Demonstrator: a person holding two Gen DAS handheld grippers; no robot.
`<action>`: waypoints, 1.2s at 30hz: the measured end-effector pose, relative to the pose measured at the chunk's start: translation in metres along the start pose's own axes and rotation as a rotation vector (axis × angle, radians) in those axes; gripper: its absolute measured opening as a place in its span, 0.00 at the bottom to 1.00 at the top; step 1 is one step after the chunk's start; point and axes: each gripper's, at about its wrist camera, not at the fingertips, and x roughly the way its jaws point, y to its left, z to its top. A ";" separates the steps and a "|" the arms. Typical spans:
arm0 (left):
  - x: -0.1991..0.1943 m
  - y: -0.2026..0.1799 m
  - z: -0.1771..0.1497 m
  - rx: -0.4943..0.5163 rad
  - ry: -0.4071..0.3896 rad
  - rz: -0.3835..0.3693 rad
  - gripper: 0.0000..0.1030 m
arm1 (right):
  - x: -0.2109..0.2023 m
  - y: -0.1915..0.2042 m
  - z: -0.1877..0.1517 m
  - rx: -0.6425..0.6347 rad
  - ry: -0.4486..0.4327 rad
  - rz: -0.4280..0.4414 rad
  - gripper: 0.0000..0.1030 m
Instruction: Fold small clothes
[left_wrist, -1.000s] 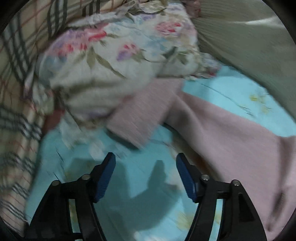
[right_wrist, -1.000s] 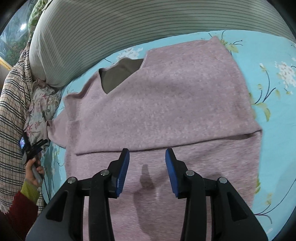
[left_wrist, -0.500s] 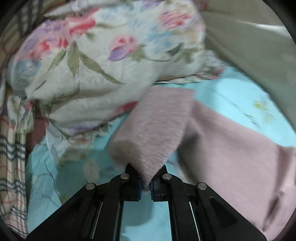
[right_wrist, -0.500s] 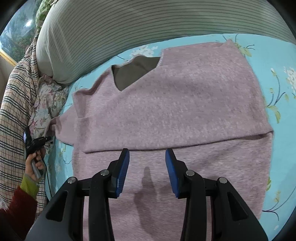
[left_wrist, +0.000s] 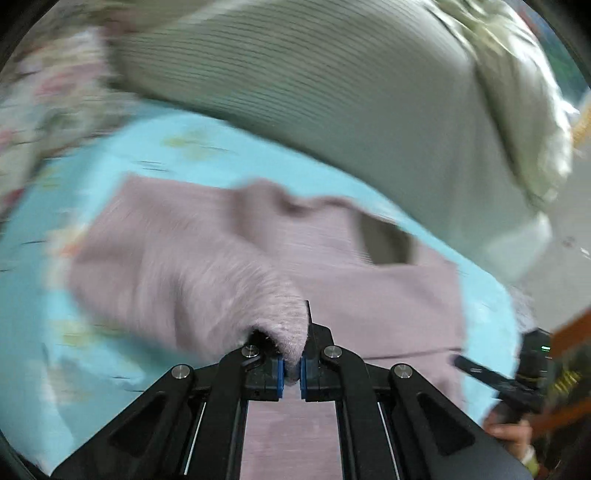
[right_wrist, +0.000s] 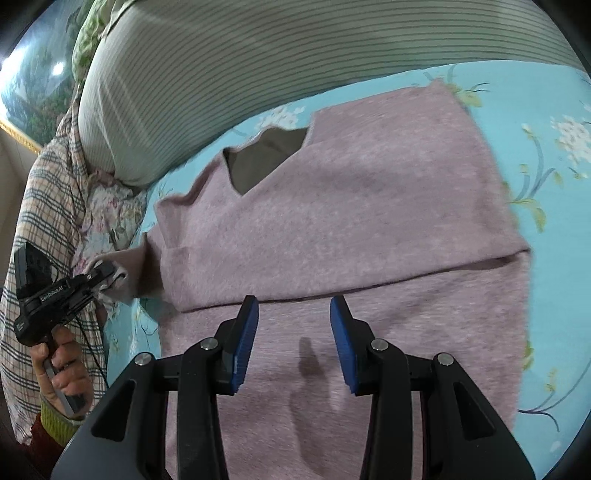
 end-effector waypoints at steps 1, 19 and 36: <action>0.011 -0.019 0.000 0.015 0.015 -0.041 0.03 | -0.004 -0.005 0.001 0.012 -0.007 -0.003 0.41; 0.225 -0.212 -0.022 0.228 0.223 -0.140 0.06 | -0.034 -0.074 0.019 0.108 -0.077 -0.037 0.41; 0.134 -0.059 -0.069 0.084 0.148 0.103 0.26 | 0.039 -0.006 0.029 -0.063 0.023 0.018 0.56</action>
